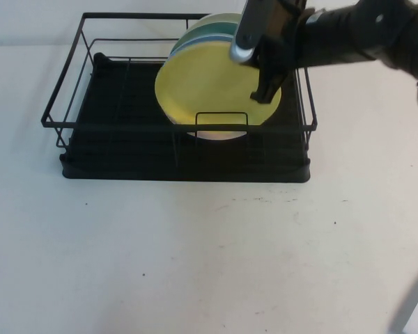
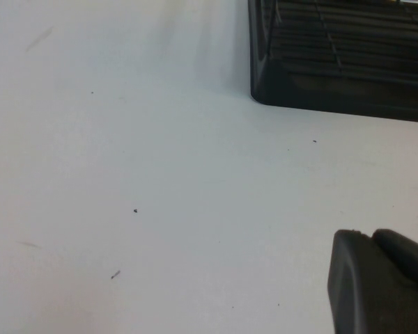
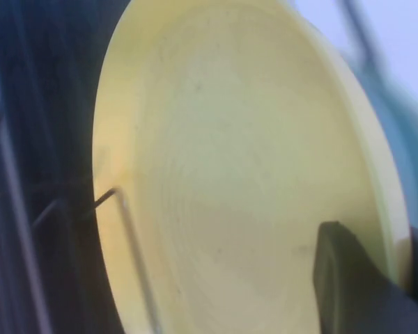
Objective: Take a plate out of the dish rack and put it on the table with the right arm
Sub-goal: Grasp the plate from the shelf, then place the plate from the table
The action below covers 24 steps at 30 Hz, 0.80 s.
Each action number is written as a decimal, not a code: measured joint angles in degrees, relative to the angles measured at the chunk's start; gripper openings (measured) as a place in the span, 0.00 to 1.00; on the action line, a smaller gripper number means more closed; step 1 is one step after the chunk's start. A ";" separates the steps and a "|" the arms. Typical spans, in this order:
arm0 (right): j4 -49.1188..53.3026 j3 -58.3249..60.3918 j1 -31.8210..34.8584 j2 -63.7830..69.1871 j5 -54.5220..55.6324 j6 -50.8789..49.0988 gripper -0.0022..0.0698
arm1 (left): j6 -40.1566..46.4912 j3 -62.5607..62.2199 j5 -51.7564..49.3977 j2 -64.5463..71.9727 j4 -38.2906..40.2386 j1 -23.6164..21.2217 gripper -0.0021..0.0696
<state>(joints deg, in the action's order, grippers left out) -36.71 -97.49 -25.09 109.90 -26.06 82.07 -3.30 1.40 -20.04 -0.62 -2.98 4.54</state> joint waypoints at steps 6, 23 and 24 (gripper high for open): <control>9.52 0.00 0.00 -8.37 -1.05 -11.06 0.13 | 0.00 0.00 0.00 0.00 0.00 0.00 0.02; 18.30 10.13 0.11 -30.03 -21.13 -60.42 0.13 | 0.00 0.00 0.00 0.00 0.00 0.00 0.02; 18.41 13.16 0.21 -31.64 -20.45 -63.10 0.13 | 0.00 0.00 0.00 0.00 0.00 0.00 0.02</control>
<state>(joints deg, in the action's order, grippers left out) -18.30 -84.33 -24.88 78.26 -46.51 18.96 -3.30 1.40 -20.04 -0.62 -2.98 4.54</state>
